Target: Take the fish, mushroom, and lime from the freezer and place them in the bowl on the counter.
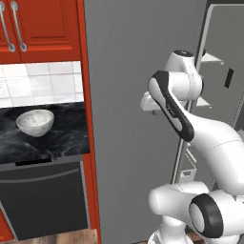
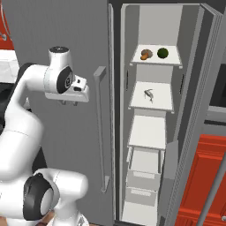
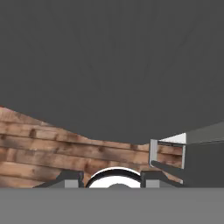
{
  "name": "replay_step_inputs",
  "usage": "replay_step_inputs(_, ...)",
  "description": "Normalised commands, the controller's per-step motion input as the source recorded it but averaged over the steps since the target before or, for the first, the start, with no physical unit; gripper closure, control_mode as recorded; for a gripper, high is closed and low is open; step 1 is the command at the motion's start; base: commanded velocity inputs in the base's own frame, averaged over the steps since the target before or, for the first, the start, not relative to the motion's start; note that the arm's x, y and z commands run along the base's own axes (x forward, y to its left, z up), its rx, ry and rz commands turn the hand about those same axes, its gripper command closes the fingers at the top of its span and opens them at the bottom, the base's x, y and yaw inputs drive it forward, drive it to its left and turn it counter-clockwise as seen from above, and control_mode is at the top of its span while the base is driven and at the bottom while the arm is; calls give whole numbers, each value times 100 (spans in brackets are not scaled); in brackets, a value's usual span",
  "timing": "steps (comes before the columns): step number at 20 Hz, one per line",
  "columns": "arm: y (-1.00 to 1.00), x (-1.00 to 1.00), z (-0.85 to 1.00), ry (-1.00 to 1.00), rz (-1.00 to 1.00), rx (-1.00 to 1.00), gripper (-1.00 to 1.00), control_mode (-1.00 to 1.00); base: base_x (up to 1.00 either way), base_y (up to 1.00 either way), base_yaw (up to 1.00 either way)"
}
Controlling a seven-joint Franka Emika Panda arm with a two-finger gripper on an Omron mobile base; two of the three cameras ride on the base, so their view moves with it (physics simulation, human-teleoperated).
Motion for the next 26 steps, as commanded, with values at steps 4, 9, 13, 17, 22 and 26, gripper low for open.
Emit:
replay_step_inputs(4,0,-39,0,0,0,0,-100,-100,0,0,0)
replay_step_inputs(9,0,-82,0,-1,0,0,-100,-100,0,0,0)
replay_step_inputs(13,0,-71,0,-5,0,0,-100,-100,0,0,0)
replay_step_inputs(17,0,-53,0,-2,-1,0,-100,-100,0,0,0)
replay_step_inputs(22,0,-27,4,-4,-1,0,-100,-100,0,0,0)
replay_step_inputs(26,-10,-11,2,-2,0,0,-100,-100,0,0,0)
